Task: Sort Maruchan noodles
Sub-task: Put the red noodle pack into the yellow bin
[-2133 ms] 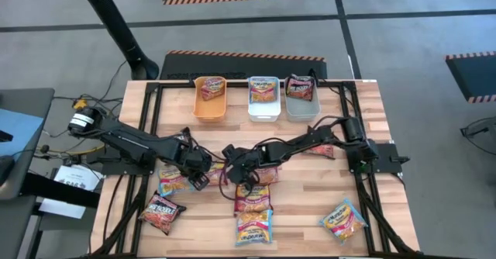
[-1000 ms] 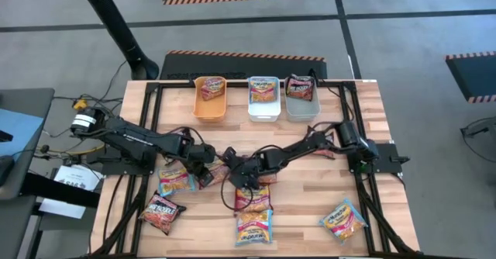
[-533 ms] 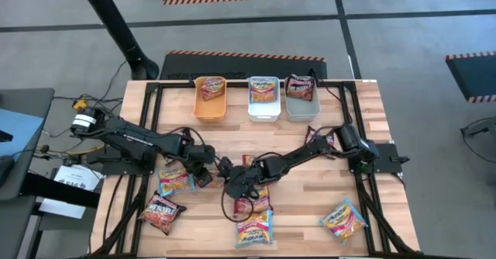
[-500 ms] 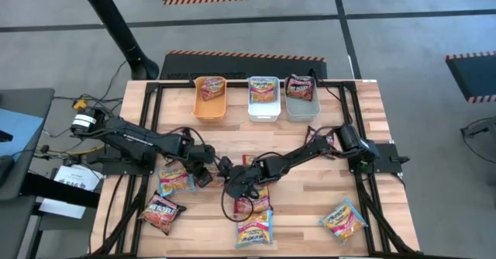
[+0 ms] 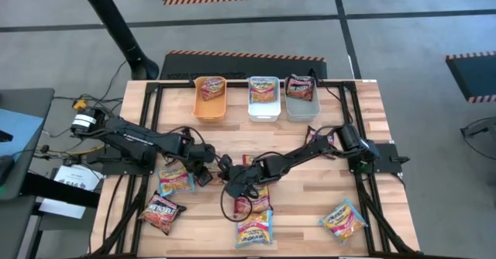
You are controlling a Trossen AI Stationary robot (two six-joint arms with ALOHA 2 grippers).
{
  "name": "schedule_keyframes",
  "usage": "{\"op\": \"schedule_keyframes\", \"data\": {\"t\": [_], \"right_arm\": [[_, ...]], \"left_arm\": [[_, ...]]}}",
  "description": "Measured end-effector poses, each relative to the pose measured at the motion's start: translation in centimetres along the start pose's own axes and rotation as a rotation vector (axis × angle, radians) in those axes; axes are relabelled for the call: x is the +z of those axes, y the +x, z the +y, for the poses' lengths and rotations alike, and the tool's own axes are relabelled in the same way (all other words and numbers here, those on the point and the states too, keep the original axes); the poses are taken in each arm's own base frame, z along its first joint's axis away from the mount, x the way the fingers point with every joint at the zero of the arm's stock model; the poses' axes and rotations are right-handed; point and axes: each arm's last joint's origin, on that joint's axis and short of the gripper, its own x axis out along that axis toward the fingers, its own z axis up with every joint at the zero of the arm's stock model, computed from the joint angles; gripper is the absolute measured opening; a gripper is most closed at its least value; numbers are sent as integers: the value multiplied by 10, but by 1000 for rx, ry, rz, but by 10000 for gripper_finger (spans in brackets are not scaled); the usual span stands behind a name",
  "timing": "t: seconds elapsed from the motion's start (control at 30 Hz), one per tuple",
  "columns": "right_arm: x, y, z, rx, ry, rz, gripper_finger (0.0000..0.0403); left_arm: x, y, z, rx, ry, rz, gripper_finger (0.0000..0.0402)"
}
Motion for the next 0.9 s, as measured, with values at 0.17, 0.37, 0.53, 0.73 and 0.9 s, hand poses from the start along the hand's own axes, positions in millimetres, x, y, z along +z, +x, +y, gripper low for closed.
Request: {"op": "schedule_keyframes", "data": {"t": [0.17,0.37,0.53,0.73,0.9], "right_arm": [[0,0,0,-5,0,6,9],[-2,0,-2,-49,-6,62,6],[-3,0,-3,-77,-6,95,6],[2,-8,-11,-113,2,100,6],[5,-18,-22,-129,30,98,5]], "left_arm": [[-1,-2,0,-14,-5,7,93],[-2,-15,-1,-33,-1,-29,54],[-3,-29,-2,-72,7,-58,42],[-9,-46,1,-94,16,-66,41],[-8,-56,4,-113,14,-91,41]]}}
